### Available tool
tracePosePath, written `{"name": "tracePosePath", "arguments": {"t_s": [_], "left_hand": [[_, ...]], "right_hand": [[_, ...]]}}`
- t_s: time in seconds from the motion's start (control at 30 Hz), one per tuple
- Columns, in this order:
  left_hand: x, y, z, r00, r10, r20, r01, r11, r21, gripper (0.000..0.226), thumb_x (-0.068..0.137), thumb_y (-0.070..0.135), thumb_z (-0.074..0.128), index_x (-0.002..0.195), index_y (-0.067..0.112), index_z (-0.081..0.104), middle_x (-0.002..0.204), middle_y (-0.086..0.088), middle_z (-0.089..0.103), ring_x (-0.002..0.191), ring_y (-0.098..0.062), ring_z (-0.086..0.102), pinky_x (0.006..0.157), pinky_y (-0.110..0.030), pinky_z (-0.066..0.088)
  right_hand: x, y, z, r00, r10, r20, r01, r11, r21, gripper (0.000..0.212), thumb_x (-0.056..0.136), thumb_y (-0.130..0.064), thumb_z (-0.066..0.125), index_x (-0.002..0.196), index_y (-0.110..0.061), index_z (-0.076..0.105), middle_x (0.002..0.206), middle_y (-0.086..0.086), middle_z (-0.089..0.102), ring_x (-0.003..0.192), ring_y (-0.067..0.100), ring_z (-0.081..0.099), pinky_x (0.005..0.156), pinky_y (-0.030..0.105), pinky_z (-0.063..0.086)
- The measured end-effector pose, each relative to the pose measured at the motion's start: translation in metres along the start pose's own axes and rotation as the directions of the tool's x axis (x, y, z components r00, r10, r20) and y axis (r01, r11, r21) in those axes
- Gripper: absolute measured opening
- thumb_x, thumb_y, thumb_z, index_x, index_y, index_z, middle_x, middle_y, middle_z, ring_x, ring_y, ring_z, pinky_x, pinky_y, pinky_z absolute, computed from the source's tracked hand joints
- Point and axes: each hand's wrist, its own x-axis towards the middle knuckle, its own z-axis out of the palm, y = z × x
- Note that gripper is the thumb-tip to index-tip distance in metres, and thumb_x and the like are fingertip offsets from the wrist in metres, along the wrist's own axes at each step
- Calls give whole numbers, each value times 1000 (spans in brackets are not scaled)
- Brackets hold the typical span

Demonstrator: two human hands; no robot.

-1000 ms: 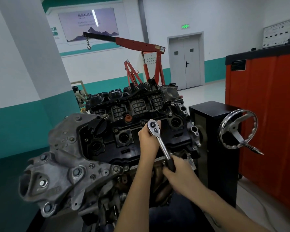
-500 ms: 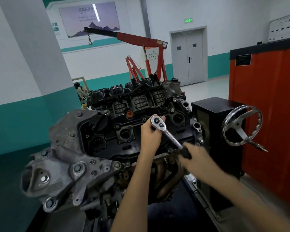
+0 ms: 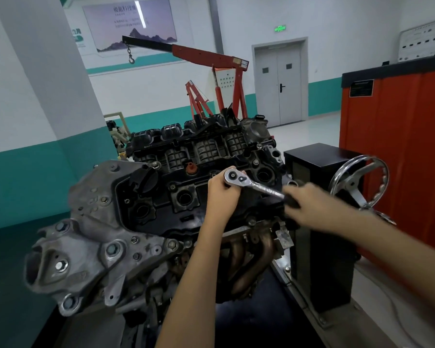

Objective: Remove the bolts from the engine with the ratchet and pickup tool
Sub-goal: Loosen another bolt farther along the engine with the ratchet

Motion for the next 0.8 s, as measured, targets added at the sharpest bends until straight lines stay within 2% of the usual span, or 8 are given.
{"name": "tracePosePath", "arguments": {"t_s": [0.07, 0.13, 0.2, 0.3, 0.47, 0.6, 0.7, 0.8], "left_hand": [[-1, -1, -1, 1000, -11, -23, 11, 1000, -15, 57, 92, -1, 51, 48, 35, 50, 48, 16, 39, 53, -2, 30, 55, -25, 27], [-4, -3, -1, 998, -33, -58, 29, 997, -64, 56, 94, 1, 52, 49, 35, 46, 51, 16, 39, 57, -4, 32, 59, -24, 30], [-7, -4, 2, 996, -41, -77, 34, 995, -96, 54, 96, 8, 55, 52, 36, 42, 54, 17, 39, 59, -3, 34, 61, -21, 32], [-8, -1, 7, 992, -46, -119, 34, 994, -104, 51, 96, 11, 58, 55, 32, 36, 52, 16, 34, 55, -2, 29, 56, -17, 29], [-5, -2, 4, 991, -79, -108, 73, 995, -61, 47, 94, 9, 60, 61, 19, 28, 51, 13, 27, 54, -4, 23, 55, -19, 24], [-3, -5, -1, 996, -62, -58, 58, 996, -73, 50, 94, 9, 59, 58, 27, 29, 52, 15, 28, 55, -4, 24, 53, -17, 25], [-2, -5, -1, 999, -28, -28, 27, 999, -34, 52, 94, 11, 57, 51, 33, 40, 52, 15, 35, 56, -3, 30, 57, -22, 29], [2, -6, 0, 999, -29, -32, 28, 999, -37, 57, 91, -3, 49, 51, 37, 54, 53, 18, 46, 64, -7, 39, 68, -31, 35]], "right_hand": [[15, 6, -21, 996, -83, -30, 72, 959, -273, 13, 88, -28, 58, 89, -24, 46, 64, -12, 38, 64, 16, 47, 60, 26, 35], [14, 6, -10, 995, -64, -82, 40, 963, -265, 19, 87, -29, 58, 84, -27, 39, 63, -10, 37, 65, 20, 49, 61, 28, 36], [-5, -3, 23, 990, 41, -131, -43, 999, -7, 23, 86, -26, 60, 78, -25, 38, 63, -5, 46, 60, 19, 55, 54, 29, 41], [-31, -42, 83, 955, 220, -197, -109, 882, 458, 27, 84, -18, 63, 70, -23, 41, 56, -2, 49, 44, 4, 48, 43, 17, 39], [-24, -107, 135, 903, 379, -204, -129, 690, 713, 12, 88, -14, 56, 95, -19, 48, 67, -1, 52, 56, 5, 53, 47, 11, 36], [-26, -69, 105, 954, 263, -145, -156, 846, 510, 12, 87, -18, 56, 96, -19, 48, 75, 9, 56, 65, 21, 56, 57, 26, 41], [-16, -16, 39, 997, 72, -40, -63, 979, 194, 7, 89, -21, 55, 88, -15, 51, 76, 9, 57, 63, 23, 58, 59, 35, 49], [9, 5, -19, 998, -54, 24, 57, 987, -153, 12, 90, -25, 55, 85, -20, 44, 70, -1, 50, 65, 21, 56, 61, 32, 45]]}}
